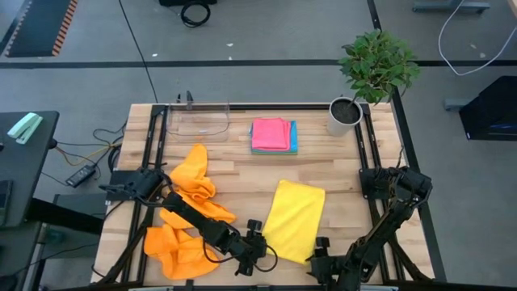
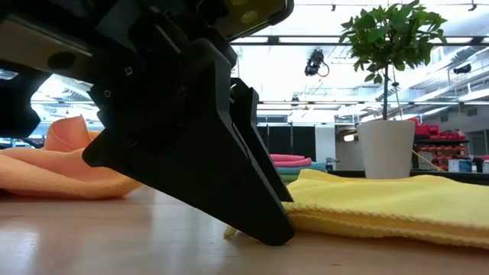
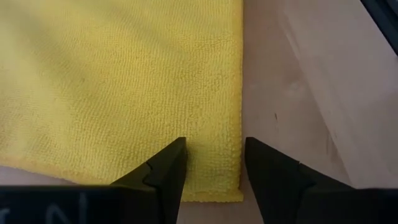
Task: Fold microfiber towels
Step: Fold the yellow towel
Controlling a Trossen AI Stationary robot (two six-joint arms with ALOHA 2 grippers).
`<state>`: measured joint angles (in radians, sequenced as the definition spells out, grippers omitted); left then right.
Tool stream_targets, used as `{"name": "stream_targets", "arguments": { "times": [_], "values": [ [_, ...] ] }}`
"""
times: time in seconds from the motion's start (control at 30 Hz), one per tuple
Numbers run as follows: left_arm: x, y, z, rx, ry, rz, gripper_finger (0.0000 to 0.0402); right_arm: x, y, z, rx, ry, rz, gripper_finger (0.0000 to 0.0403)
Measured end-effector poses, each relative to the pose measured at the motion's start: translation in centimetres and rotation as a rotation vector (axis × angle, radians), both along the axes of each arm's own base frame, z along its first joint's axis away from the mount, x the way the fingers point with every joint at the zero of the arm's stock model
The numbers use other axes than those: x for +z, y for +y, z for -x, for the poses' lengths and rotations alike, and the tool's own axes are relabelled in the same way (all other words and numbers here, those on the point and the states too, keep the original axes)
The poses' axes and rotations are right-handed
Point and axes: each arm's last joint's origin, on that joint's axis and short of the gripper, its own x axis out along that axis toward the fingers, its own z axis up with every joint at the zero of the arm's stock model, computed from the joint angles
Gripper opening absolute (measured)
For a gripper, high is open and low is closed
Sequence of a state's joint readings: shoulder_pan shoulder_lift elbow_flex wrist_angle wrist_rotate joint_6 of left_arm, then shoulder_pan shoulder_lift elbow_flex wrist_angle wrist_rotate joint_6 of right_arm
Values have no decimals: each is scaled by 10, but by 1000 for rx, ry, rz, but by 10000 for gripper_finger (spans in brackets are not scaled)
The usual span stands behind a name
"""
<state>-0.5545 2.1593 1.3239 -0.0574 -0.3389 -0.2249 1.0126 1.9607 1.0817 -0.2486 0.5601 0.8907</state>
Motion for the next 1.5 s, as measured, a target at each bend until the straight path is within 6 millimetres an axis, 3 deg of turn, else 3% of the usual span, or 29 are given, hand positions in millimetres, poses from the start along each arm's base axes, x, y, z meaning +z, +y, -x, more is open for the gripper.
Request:
{"name": "stream_targets", "arguments": {
  "times": [0.33, 0.6, 0.73, 1.0, 1.13, 1.3, 1.5],
  "values": [
    [-1, 5, -3, -10, 24, 23, 172, -7, -2, 0, -1, 44, 8, 161],
    [-1, 10, -5, -12, 37, 42, 167, -15, -3, 0, -99, 36, -31, 79],
    [-1, 12, -7, -4, 31, 43, 129, -15, -3, 0, -111, 36, -39, 36],
    [2, 15, -8, -4, 21, 30, 14, -12, -4, 1, -173, 38, -98, 8],
    [18, 16, -4, -74, 66, 126, 18, 2, -2, 6, -235, 51, -209, 5],
    [61, 23, -2, -93, 124, 447, 9, 38, 0, 13, -306, 17, -396, 3],
    [97, 42, -5, -91, 174, 755, 22, 78, -17, 18, -373, -13, -469, 3]
  ]
}}
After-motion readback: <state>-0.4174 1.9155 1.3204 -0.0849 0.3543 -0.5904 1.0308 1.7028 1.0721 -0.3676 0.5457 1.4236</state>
